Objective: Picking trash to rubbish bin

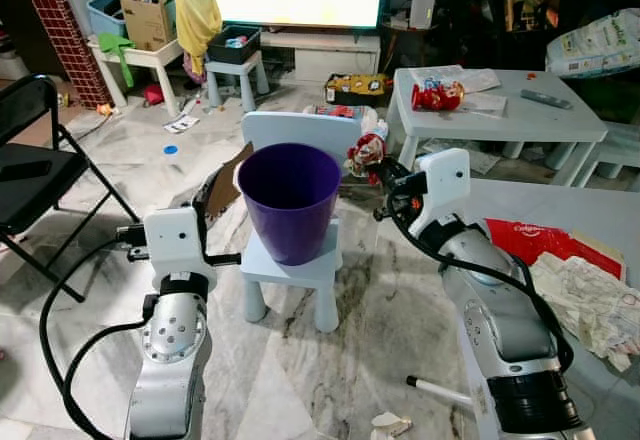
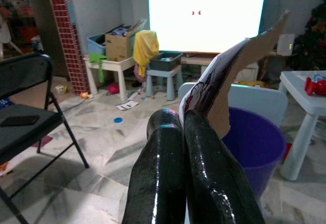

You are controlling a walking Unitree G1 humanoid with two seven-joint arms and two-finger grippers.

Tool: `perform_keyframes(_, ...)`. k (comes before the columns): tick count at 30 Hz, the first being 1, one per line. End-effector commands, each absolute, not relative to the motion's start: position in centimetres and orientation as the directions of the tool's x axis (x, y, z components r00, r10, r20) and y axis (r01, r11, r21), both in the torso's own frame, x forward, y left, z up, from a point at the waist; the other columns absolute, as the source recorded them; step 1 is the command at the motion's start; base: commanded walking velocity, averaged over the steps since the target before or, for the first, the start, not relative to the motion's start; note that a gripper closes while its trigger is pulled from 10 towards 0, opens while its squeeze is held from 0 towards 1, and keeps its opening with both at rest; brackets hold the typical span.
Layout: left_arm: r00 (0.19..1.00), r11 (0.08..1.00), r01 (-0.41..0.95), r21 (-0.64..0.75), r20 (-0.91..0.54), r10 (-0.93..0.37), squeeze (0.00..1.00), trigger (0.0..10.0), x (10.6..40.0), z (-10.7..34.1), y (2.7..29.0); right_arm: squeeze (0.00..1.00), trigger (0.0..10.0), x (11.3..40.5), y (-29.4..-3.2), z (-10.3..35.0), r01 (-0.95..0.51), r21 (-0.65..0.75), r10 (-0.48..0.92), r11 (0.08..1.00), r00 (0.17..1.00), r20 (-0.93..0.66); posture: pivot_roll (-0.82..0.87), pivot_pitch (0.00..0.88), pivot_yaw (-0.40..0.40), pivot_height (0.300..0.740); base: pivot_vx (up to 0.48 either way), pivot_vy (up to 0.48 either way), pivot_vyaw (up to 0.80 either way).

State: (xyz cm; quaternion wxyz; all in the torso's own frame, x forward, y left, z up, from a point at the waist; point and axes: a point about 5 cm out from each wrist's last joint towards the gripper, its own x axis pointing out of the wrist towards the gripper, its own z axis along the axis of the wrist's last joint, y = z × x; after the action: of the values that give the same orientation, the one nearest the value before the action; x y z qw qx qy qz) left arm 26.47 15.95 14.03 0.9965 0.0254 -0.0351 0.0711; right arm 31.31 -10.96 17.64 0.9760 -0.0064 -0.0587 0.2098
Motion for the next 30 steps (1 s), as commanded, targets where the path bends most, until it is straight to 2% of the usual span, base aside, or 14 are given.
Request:
perform_keyframes(1, 0.985, 0.985, -0.162, 0.054, 0.066, 0.158, 0.0, 10.0, 26.47, 14.0, 16.31, 0.0, 0.0, 31.15, -10.78, 18.12, -0.418, -0.031, 0.419, 0.908, 0.899, 0.126, 0.1, 0.0, -0.037, 0.74, 0.0, 0.379, 0.0)
perform_keyframes(25, 0.984, 0.983, -0.174, 0.059, 0.052, 0.171, 0.0, 10.0, 26.67, 13.77, 16.46, 0.0, 0.0, 31.29, -10.83, 18.16, -0.415, -0.034, 0.416, 0.909, 0.901, 0.124, 0.1, 0.0, -0.038, 0.74, 0.0, 0.472, 0.0)
perform_keyframes(30, 0.984, 0.985, -0.167, 0.049, 0.071, 0.163, 0.0, 10.0, 26.66, 13.97, 16.41, 0.0, 0.0, 31.31, -10.81, 18.2, -0.415, -0.033, 0.416, 0.909, 0.901, 0.126, 0.1, 0.0, -0.038, 0.74, 0.0, 0.135, 0.0)
